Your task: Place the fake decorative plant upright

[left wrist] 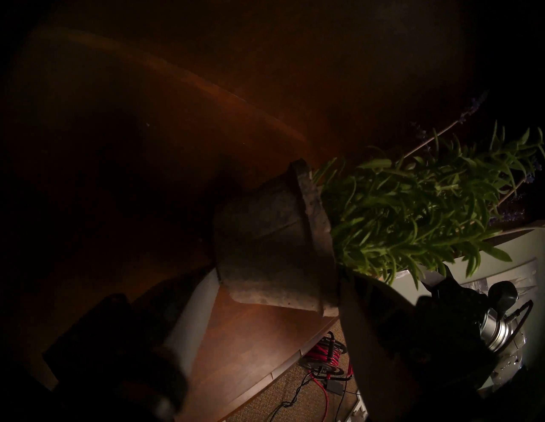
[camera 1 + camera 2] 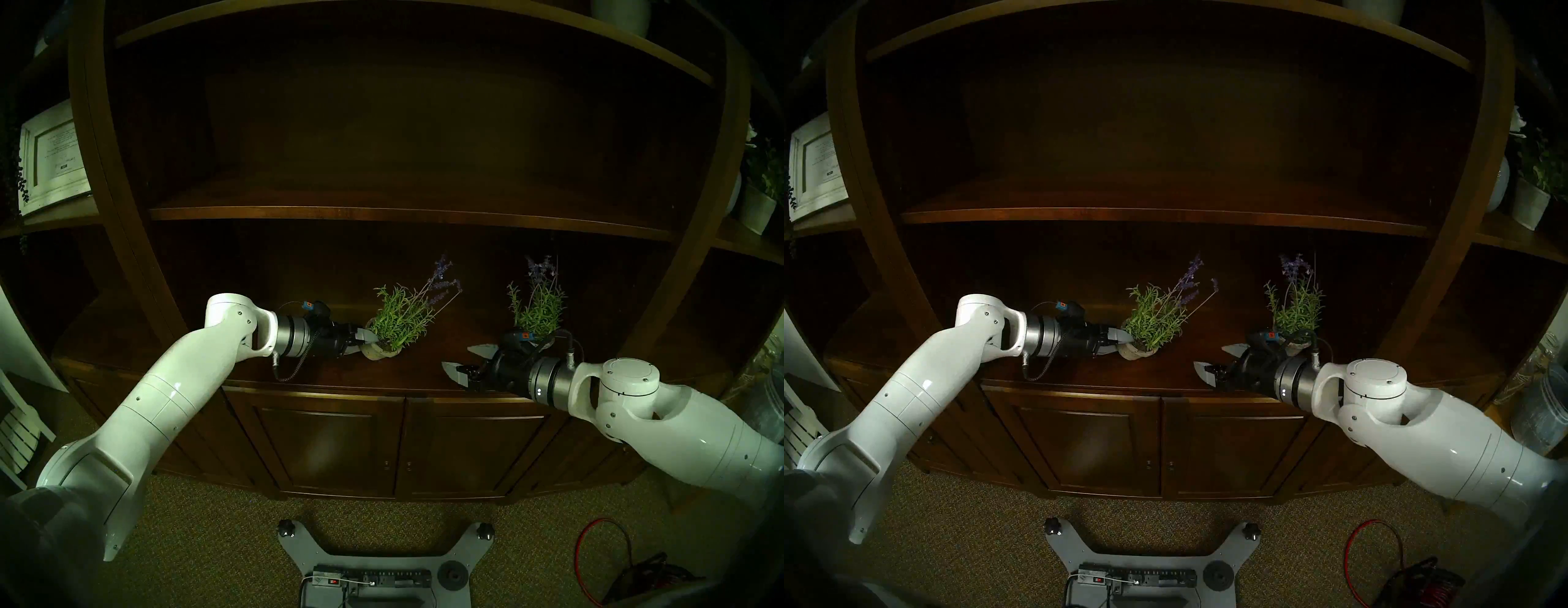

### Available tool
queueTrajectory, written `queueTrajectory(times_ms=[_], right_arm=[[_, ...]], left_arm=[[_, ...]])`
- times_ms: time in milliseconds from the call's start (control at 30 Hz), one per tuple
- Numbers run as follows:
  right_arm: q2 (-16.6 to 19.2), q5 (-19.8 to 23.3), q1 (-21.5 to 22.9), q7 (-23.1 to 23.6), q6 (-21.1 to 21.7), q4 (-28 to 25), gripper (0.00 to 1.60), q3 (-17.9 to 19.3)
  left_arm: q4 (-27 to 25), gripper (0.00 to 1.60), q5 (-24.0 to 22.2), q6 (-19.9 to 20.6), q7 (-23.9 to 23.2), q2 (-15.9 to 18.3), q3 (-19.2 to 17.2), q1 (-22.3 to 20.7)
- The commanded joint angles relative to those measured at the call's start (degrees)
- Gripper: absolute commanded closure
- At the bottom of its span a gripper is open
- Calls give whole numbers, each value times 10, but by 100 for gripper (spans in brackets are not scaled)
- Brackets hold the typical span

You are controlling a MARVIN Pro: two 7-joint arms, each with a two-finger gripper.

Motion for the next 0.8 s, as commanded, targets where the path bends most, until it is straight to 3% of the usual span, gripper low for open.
queueTrajectory(times_ms=[0, 433, 767], right_arm=[[0, 1, 11, -1, -9, -8, 0, 13], [0, 1, 11, -1, -9, -8, 0, 13], [0, 1, 11, -1, -9, -7, 0, 13]], left_arm=[[-4, 40, 5, 1, -5, 3, 0, -12], [-6, 39, 12, 2, -1, 4, -1, -12], [-5, 28, 15, 8, 8, 3, -3, -20]])
